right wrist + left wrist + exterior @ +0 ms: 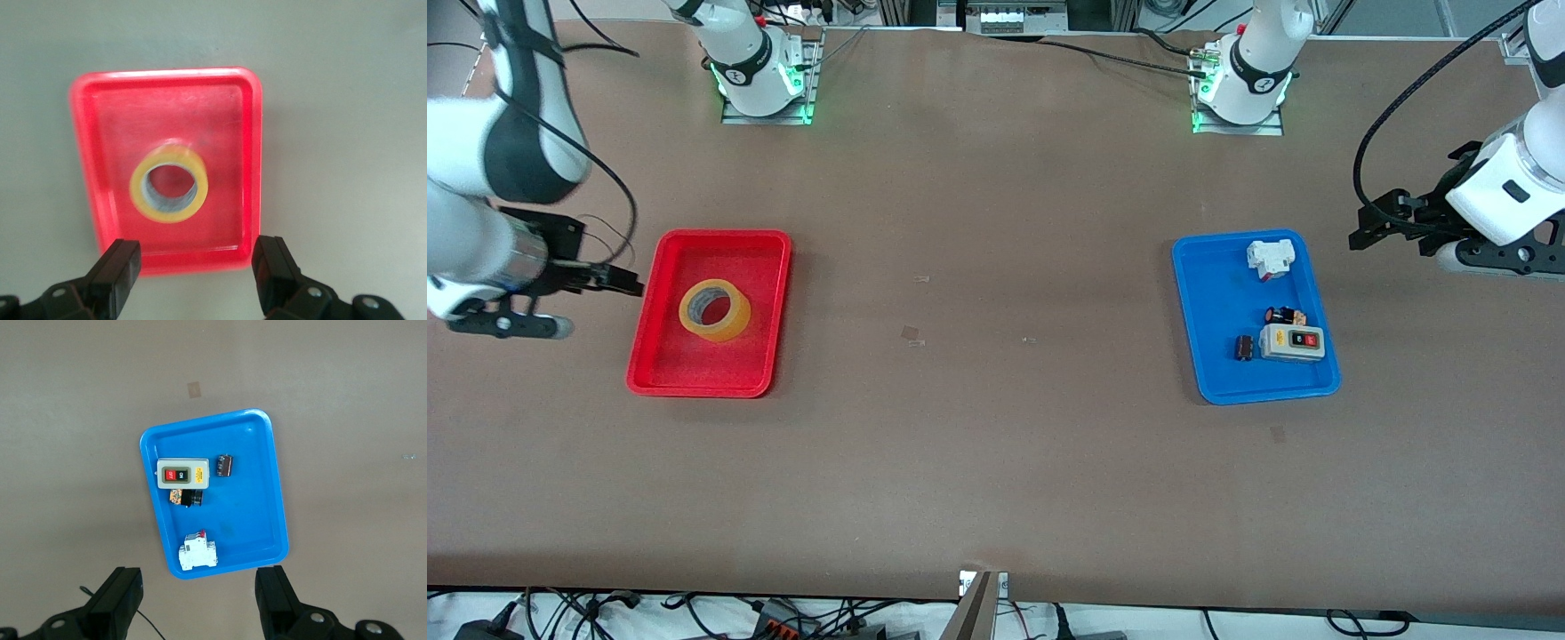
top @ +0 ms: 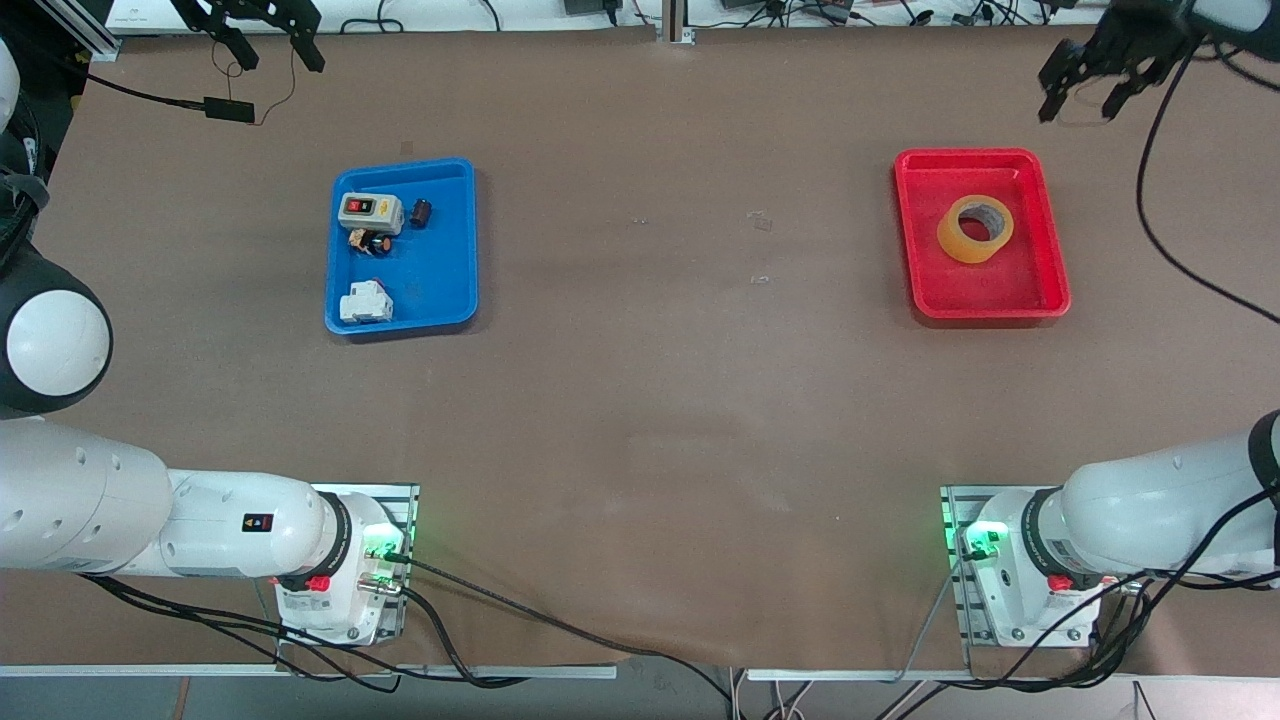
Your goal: Place and move tape with both arms
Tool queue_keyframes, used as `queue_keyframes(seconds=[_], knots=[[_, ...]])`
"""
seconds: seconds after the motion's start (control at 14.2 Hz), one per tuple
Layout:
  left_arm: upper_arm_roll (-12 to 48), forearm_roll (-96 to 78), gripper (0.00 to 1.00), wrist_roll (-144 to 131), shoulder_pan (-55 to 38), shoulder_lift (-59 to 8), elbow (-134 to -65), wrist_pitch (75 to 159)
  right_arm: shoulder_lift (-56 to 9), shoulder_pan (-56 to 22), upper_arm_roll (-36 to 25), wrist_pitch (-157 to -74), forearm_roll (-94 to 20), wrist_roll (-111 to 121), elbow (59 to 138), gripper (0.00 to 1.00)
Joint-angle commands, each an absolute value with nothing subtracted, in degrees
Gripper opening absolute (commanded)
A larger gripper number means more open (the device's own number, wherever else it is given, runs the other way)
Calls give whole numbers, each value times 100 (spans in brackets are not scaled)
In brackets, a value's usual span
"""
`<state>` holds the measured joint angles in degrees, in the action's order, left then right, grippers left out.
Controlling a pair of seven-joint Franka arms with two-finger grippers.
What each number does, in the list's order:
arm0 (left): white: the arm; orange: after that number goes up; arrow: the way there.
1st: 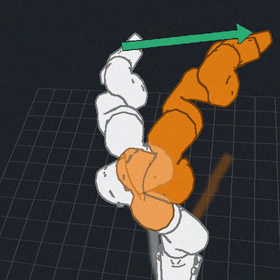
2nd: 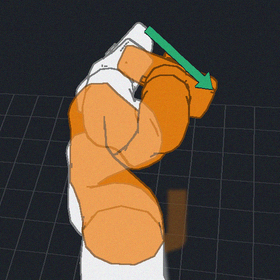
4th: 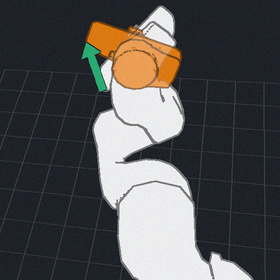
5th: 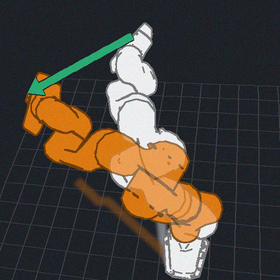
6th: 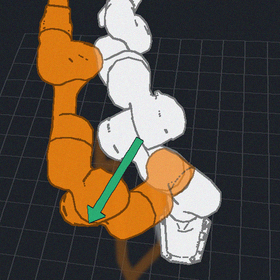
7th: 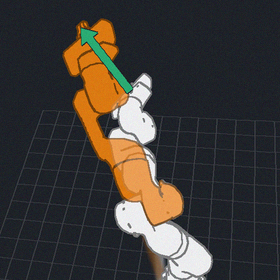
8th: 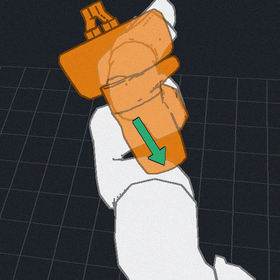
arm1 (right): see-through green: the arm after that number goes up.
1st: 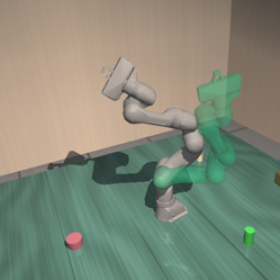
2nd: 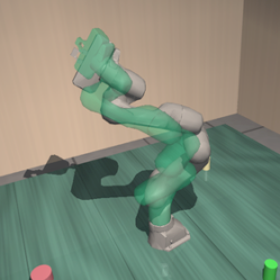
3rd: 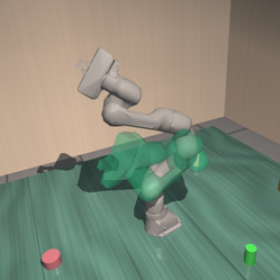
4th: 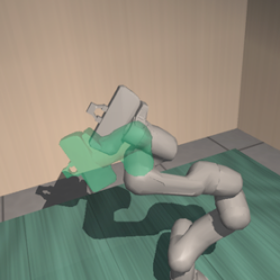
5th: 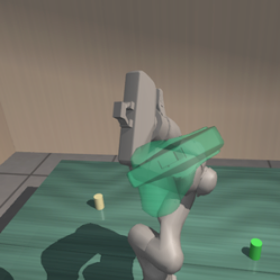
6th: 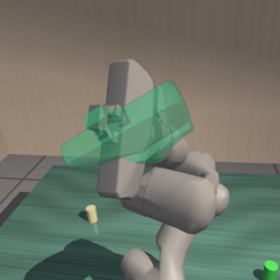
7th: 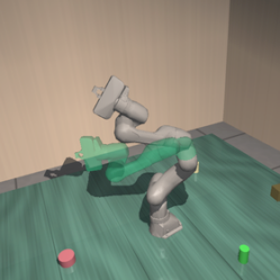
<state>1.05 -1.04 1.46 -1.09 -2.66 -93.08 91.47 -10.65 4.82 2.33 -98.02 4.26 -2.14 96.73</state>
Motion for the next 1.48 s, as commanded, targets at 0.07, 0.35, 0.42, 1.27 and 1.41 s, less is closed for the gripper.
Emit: queue_keyframes(seconds=[0.07, 0.35, 0.42, 1.27, 1.41], knots=[[114, -114, 100, 123, -79, -290, -9229, 9035, -1239, 475, 272, -8694, 281, -114, 8475, 100], [114, -114, 100, 123, -88, -281, -9220, 9035, -1143, 519, 176, -8412, 18, 253, 8086, 100], [114, -123, 100, 123, -88, -281, -9220, 9044, -1134, 519, 184, -8429, 18, 359, 8086, 100], [114, -105, 100, 211, -44, 131, -9808, 9202, -520, 475, 246, -9297, 26, 229, 9130, 100], [114, -97, 100, 211, -44, 246, -9984, 9237, -177, 501, 237, -9640, 18, 220, 9587, 100]])
